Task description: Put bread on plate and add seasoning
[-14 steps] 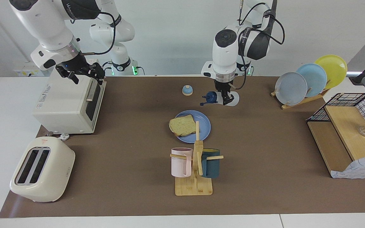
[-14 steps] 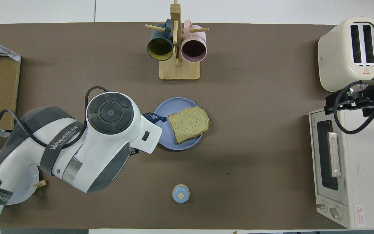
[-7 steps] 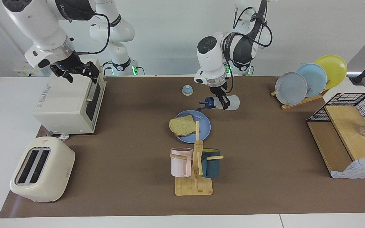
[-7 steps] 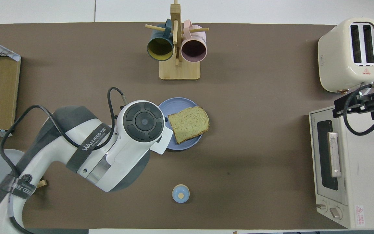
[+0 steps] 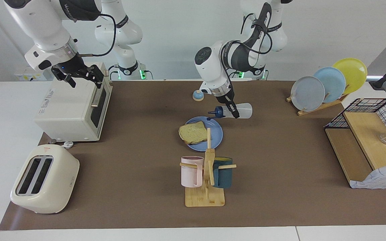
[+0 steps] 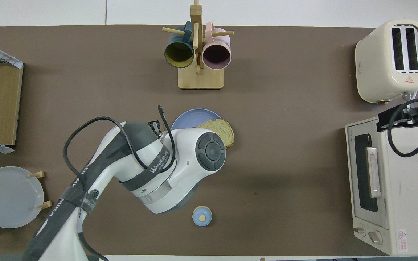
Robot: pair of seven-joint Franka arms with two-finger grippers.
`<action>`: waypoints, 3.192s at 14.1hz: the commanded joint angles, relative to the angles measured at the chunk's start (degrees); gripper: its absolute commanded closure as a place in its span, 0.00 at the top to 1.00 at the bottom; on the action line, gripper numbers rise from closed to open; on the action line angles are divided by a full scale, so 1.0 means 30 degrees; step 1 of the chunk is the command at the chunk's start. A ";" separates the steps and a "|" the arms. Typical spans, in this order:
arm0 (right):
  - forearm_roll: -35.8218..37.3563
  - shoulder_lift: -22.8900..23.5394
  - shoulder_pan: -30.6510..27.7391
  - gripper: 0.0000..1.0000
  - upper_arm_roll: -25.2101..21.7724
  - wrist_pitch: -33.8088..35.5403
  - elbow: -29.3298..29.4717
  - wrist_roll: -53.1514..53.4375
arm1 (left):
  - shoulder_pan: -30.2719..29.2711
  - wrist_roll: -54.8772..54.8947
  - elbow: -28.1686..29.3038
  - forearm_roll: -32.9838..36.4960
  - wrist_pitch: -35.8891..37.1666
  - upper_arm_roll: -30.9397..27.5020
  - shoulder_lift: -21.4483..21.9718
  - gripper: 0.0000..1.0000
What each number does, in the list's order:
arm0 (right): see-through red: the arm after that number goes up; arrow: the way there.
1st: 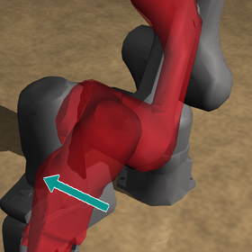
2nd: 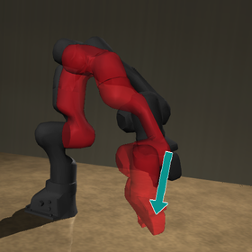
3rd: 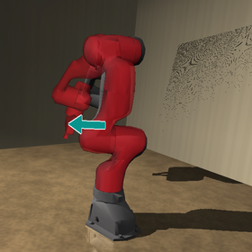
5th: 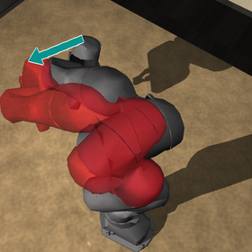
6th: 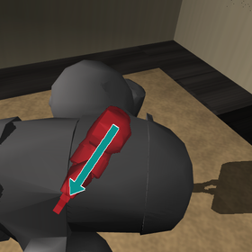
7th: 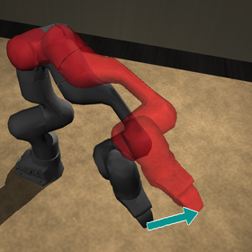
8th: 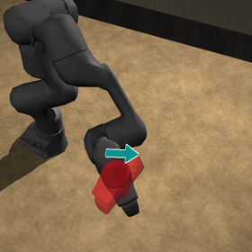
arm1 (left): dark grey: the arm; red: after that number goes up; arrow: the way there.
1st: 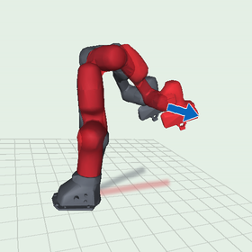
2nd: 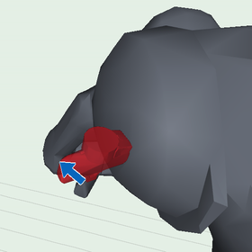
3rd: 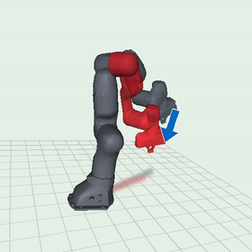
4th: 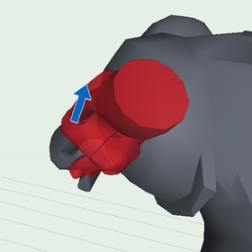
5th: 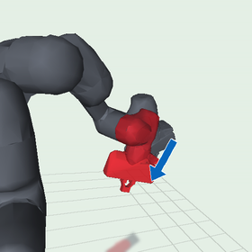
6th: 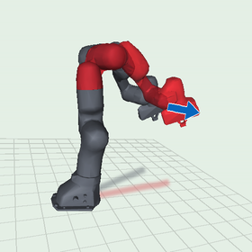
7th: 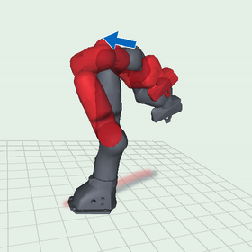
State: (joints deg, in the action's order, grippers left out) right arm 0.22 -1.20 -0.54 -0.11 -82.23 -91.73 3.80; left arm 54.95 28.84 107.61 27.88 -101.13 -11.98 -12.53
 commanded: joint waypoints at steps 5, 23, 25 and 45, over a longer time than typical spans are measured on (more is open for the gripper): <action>0.0103 -0.0362 -0.0612 1.00 0.0154 -0.0041 -0.0391 -0.0887 | 0.1868 -0.0414 -0.2031 0.4790 0.2886 -0.0195 -0.2938 0.00; 0.0103 -0.0420 -0.0494 1.00 0.0096 0.0692 -0.0479 -0.1355 | 0.1079 -0.0327 -0.1710 1.2942 0.4031 -0.0195 -0.3059 0.00; 0.0103 -0.0420 -0.0494 1.00 0.0096 0.0692 -0.0479 -0.1355 | 0.1428 -0.0326 -0.1710 1.2797 0.4118 -0.0165 -0.3059 0.00; 0.0103 -0.0420 -0.0494 1.00 0.0096 0.0692 -0.0479 -0.1355 | 0.0639 -0.0356 -0.0978 1.1829 0.2156 -0.0253 -0.3088 0.00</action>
State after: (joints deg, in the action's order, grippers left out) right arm 0.22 -1.22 -1.18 -0.30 -80.33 -91.81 1.46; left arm 57.15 28.03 104.02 62.22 -93.78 -12.94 -21.95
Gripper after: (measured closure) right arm 0.000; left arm 0.581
